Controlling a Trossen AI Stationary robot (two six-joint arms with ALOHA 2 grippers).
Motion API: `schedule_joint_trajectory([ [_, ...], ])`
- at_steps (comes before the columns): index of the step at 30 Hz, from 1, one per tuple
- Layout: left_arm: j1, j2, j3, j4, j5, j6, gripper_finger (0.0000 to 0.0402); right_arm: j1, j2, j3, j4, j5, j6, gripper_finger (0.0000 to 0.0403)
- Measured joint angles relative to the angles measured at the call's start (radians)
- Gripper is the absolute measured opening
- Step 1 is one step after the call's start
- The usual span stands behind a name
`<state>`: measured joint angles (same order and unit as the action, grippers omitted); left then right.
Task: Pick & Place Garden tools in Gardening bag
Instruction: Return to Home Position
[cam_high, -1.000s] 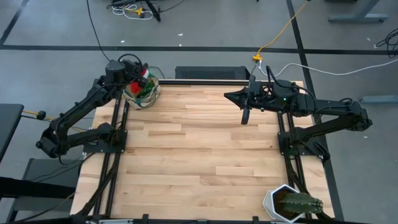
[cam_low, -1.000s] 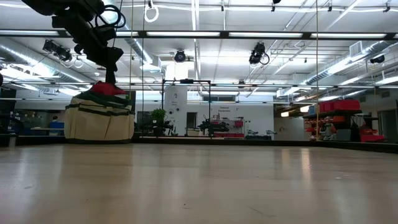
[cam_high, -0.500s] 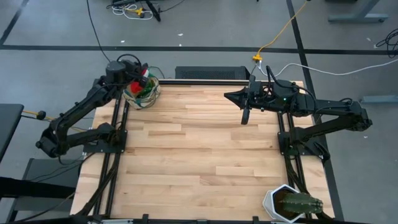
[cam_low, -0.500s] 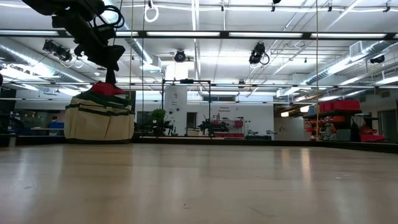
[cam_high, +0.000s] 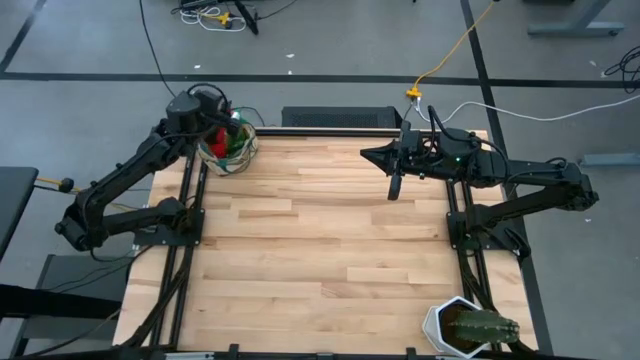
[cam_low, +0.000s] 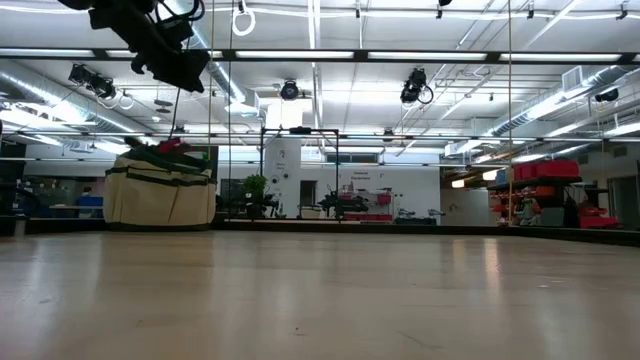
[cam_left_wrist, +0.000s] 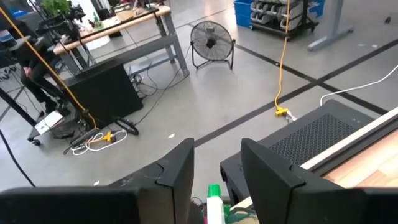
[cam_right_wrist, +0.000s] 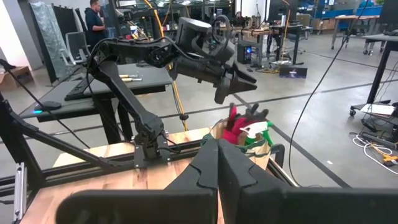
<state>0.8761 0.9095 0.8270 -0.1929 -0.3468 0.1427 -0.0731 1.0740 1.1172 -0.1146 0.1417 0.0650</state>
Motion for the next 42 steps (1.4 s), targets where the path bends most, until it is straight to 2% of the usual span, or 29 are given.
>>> schedule_joint_trajectory([
  [16,-0.021,0.000,0.021,-0.030,-0.001,0.000,0.0140,0.000,0.000,0.000,-0.014,0.000,0.000,0.0004],
  [20,-0.052,-0.001,0.021,-0.031,0.050,-0.005,0.0133,0.000,0.000,0.000,-0.014,0.000,0.000,0.0004],
  [29,-0.178,-0.007,0.021,-0.029,0.211,-0.120,0.0073,0.000,0.000,0.000,-0.021,0.000,0.000,0.0004],
  [37,-0.313,-0.016,0.022,-0.005,0.213,-0.139,0.0008,0.000,0.000,0.000,-0.021,0.026,-0.010,0.0004],
  [42,-0.359,-0.016,0.026,0.003,0.210,-0.139,0.0011,0.000,0.000,0.000,-0.021,0.026,-0.009,0.0004],
])
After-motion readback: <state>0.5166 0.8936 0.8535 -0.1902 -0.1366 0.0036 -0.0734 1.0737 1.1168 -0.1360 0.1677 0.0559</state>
